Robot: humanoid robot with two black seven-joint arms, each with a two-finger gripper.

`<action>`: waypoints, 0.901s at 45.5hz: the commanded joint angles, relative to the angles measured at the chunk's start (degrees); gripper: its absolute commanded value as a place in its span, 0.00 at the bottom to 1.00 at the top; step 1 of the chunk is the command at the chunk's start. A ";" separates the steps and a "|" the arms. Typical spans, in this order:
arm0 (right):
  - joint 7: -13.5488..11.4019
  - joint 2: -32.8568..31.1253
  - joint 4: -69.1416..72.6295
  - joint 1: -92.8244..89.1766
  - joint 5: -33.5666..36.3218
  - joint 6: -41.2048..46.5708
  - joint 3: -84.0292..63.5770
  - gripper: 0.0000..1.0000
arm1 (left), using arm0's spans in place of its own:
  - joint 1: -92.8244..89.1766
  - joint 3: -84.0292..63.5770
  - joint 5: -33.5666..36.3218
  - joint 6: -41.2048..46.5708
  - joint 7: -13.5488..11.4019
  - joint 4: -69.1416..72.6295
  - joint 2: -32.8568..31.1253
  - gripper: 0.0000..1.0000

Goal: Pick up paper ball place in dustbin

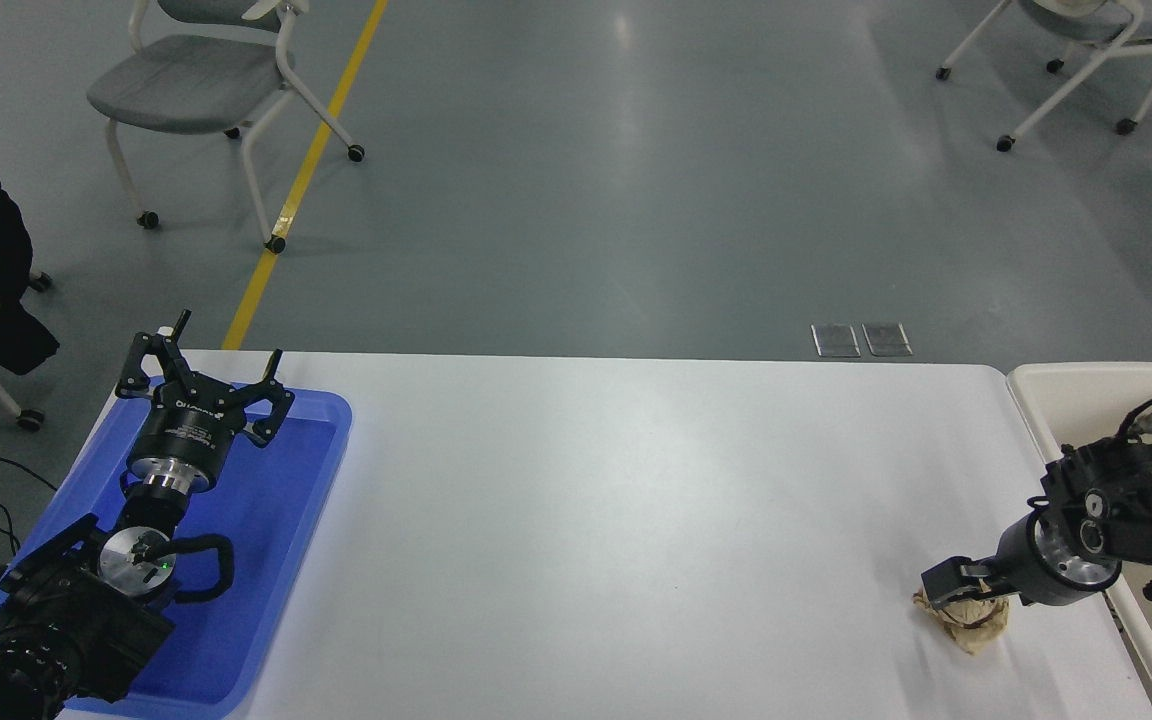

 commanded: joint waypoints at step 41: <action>-0.01 -9.17 19.78 36.59 4.95 3.44 -21.67 0.00 | 0.00 0.00 0.00 0.00 0.00 0.08 0.08 1.00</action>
